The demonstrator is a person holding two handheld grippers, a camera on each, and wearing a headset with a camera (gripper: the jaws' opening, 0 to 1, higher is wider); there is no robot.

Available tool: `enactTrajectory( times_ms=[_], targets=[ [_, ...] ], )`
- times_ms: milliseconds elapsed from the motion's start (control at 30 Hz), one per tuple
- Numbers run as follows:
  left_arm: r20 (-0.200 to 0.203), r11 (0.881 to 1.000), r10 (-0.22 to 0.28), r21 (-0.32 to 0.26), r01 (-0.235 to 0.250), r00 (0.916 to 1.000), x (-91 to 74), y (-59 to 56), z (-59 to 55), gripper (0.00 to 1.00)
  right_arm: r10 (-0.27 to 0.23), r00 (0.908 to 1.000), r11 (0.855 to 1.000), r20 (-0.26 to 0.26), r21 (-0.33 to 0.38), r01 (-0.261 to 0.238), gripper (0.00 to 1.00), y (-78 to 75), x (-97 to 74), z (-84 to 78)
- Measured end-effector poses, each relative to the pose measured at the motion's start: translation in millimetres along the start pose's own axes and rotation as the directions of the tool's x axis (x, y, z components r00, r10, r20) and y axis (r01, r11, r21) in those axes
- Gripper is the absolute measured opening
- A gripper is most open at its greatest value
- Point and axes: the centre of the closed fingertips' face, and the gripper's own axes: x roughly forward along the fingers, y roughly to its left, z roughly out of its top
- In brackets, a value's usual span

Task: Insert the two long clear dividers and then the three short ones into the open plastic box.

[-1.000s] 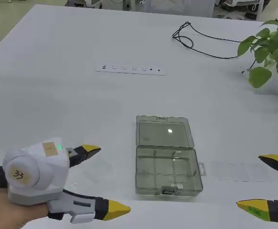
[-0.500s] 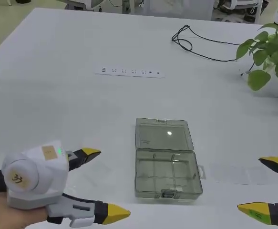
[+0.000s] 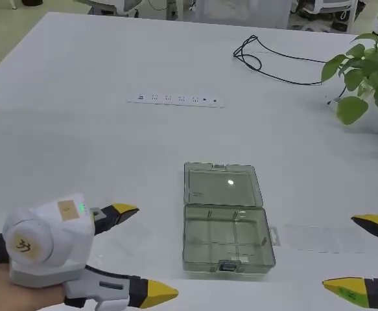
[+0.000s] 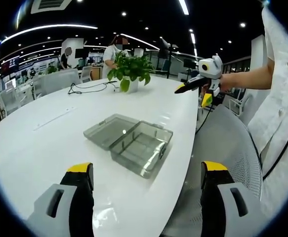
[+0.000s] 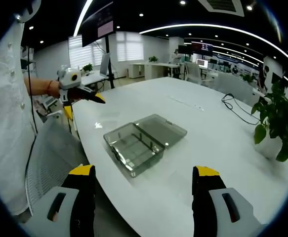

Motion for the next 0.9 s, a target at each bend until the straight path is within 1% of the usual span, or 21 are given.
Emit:
enactTrajectory(
  times_ms=[367,900],
  targets=[
    [0.001,1.000,-0.002,0.003,0.002,1.0000,0.2,1.2,0.1,0.91,0.002,1.0000,1.000,-0.004,-0.003,-0.002,0.81,-0.6,1.4,0.1],
    [-0.005,1.000,0.004,-0.003,-0.004,1.0000,-0.2,3.0,-2.8,0.89,0.003,1.0000,1.000,-0.004,0.003,-0.003,0.81,-0.4,3.1,-1.5]
  ],
)
